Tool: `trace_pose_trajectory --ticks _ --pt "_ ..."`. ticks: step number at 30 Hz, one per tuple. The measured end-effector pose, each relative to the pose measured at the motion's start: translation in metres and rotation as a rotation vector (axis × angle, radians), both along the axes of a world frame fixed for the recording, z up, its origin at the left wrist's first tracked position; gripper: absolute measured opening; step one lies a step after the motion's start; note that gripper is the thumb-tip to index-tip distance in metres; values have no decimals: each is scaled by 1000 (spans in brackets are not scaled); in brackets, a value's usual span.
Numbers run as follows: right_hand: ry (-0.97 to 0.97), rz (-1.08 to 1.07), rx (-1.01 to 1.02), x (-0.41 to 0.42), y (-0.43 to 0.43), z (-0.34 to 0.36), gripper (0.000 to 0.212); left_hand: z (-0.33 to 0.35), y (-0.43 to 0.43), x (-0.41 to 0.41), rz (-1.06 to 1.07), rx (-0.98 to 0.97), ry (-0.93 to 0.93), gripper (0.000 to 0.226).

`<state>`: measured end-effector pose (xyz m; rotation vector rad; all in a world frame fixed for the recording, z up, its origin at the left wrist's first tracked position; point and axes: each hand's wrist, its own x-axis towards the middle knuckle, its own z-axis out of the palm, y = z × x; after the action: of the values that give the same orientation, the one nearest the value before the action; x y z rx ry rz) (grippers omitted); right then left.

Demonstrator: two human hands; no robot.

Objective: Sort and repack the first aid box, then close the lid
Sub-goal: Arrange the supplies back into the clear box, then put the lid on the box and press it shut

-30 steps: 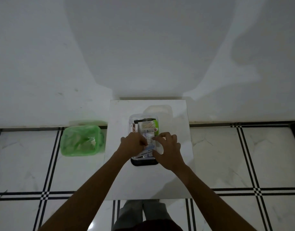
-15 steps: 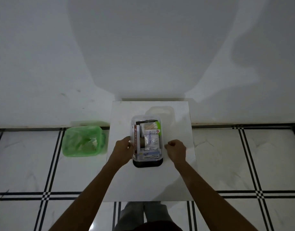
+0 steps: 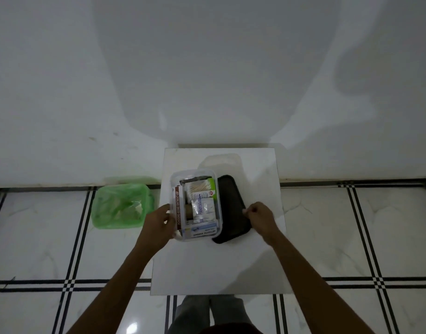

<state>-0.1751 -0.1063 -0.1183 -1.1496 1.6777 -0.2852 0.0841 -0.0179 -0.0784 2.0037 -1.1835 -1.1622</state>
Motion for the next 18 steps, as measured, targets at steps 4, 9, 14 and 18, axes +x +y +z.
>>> trace_pose_trajectory --ticks 4,9,14,18 --pt "-197 -83 54 -6 -12 39 36 -2 -9 -11 1 -8 35 28" --pt "-38 55 -234 32 -8 75 20 -13 -18 -26 -19 -16 40 27" --pt "70 296 -477 87 33 52 29 -22 -18 -29 129 144 211 29" --pt "209 485 -620 115 57 22 34 -8 -24 -20 282 192 418 28"
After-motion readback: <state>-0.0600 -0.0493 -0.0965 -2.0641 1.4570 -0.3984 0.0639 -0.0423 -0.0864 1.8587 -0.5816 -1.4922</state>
